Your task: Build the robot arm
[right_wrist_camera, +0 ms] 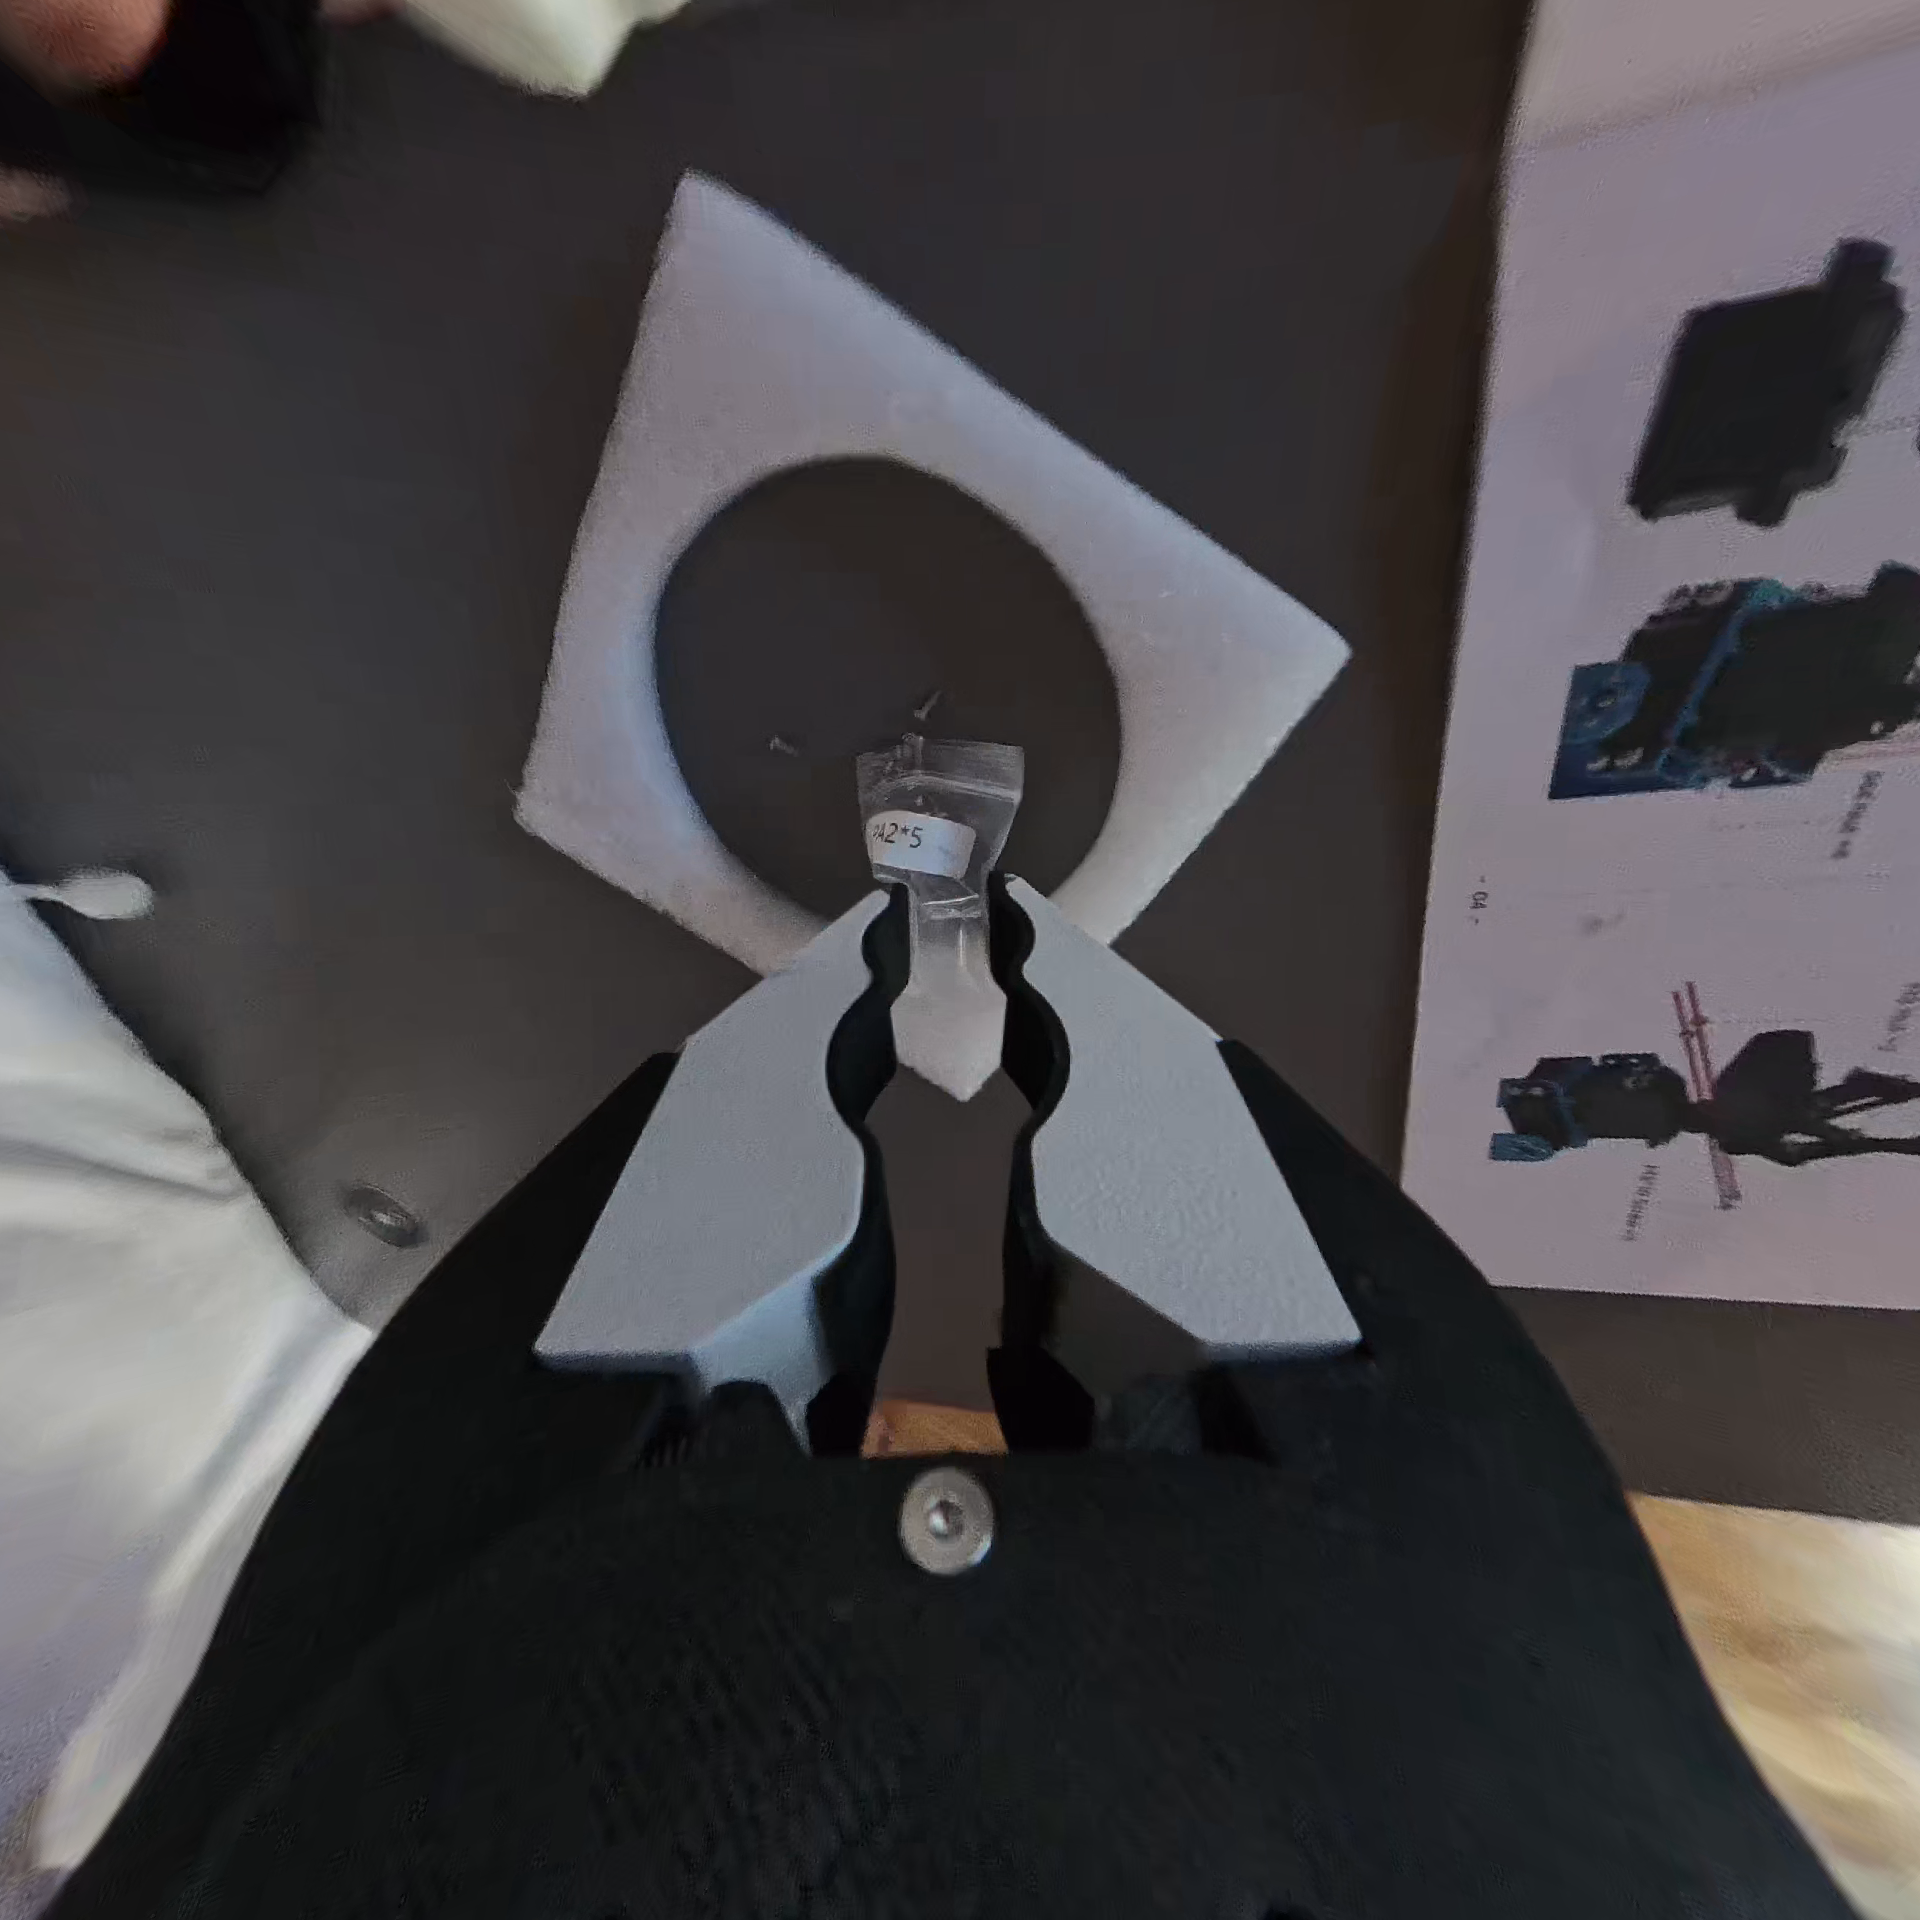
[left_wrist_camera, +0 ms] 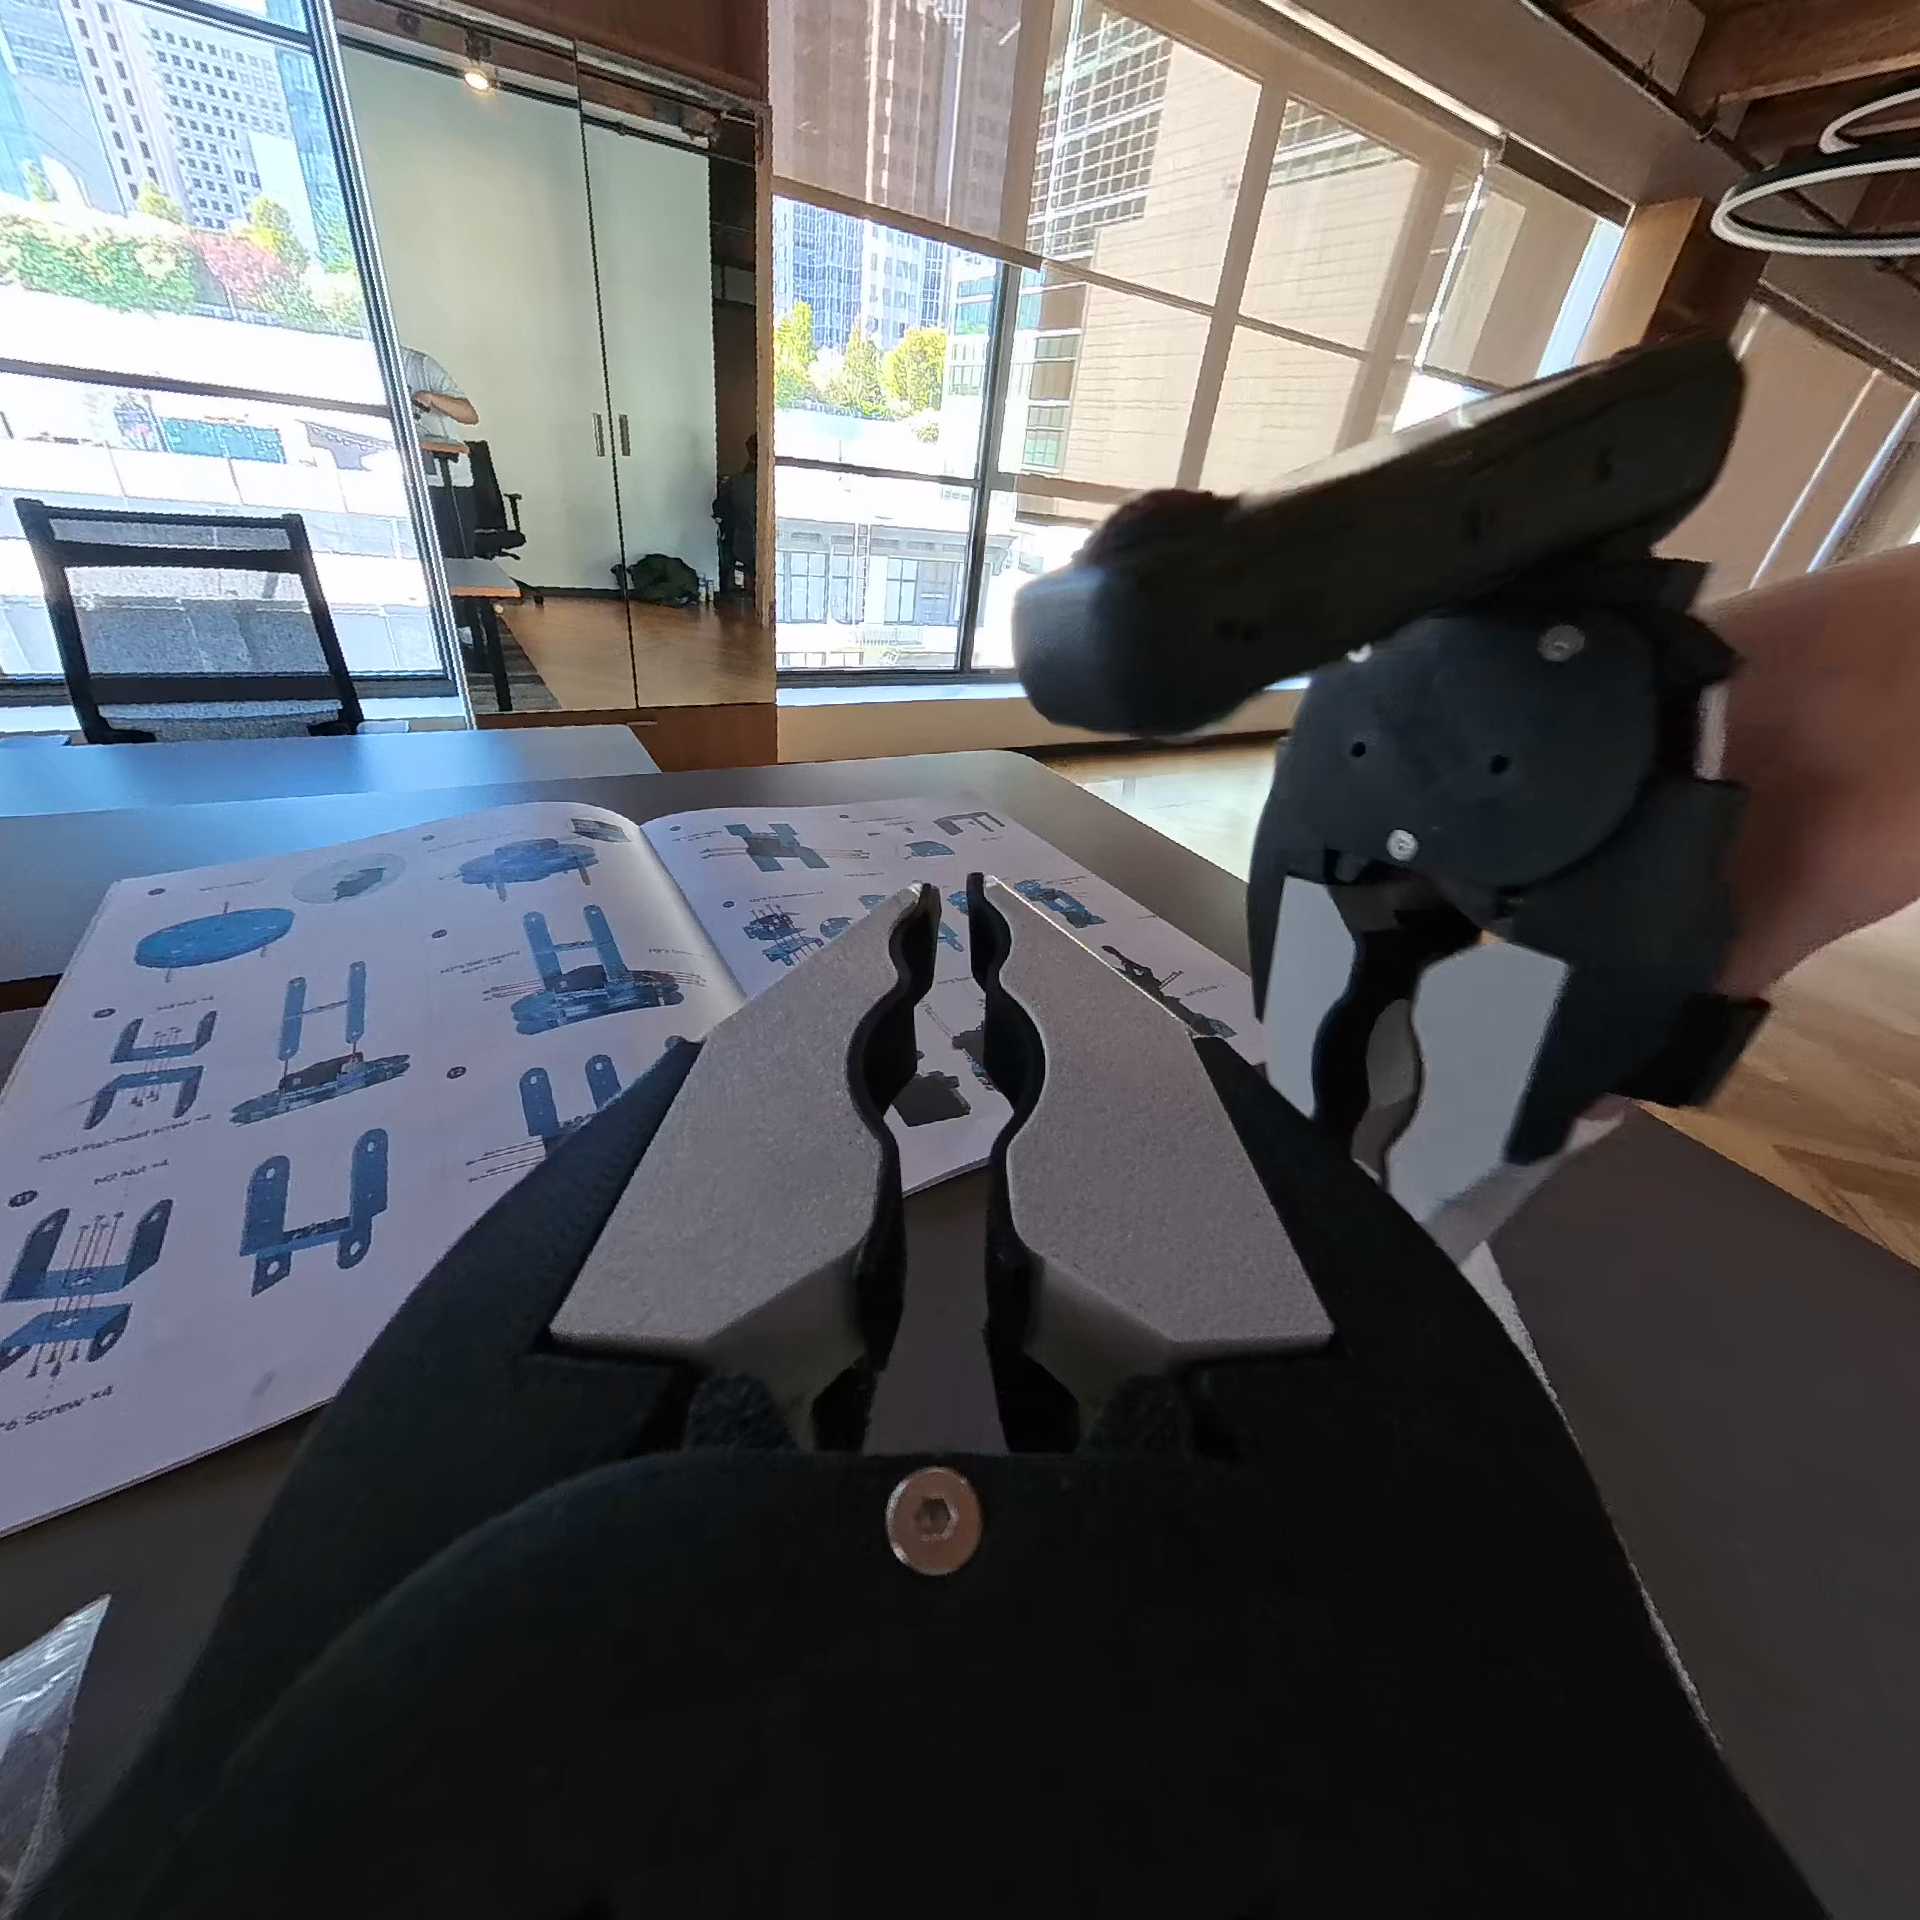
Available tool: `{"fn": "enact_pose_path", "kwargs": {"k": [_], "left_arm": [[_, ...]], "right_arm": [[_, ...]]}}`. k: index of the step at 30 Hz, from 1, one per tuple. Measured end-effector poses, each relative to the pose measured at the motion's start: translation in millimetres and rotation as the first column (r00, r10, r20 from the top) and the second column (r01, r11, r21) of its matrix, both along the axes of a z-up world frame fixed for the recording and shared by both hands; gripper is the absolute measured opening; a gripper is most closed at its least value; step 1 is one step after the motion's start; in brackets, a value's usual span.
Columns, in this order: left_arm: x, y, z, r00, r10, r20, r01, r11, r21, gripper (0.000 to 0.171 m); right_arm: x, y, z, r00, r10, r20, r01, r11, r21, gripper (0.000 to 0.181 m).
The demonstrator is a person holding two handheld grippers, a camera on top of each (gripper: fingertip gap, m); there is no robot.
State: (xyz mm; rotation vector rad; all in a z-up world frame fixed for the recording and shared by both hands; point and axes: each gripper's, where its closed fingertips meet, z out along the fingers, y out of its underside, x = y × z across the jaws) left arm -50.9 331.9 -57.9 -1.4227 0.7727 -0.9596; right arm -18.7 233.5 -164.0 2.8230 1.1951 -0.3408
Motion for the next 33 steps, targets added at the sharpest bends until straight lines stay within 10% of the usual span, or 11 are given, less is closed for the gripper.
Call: {"fn": "enact_pose_path", "kwargs": {"k": [23,33], "left_arm": [[-1.2,1.4,-0.7,1.0,-0.002,-0.001,0.002,1.0,-0.004,0.003],[3.1,-13.5,19.4,0.98,-0.179,0.085,0.188,0.975,-0.119,0.01]], "right_arm": [[1.8,-8.5,3.1,0.962,-0.065,-0.265,0.117,0.976,0.185,0.015],[-4.2,-2.1,58.7,0.648,-0.092,-0.756,0.563,0.727,0.394,0.015]]}}
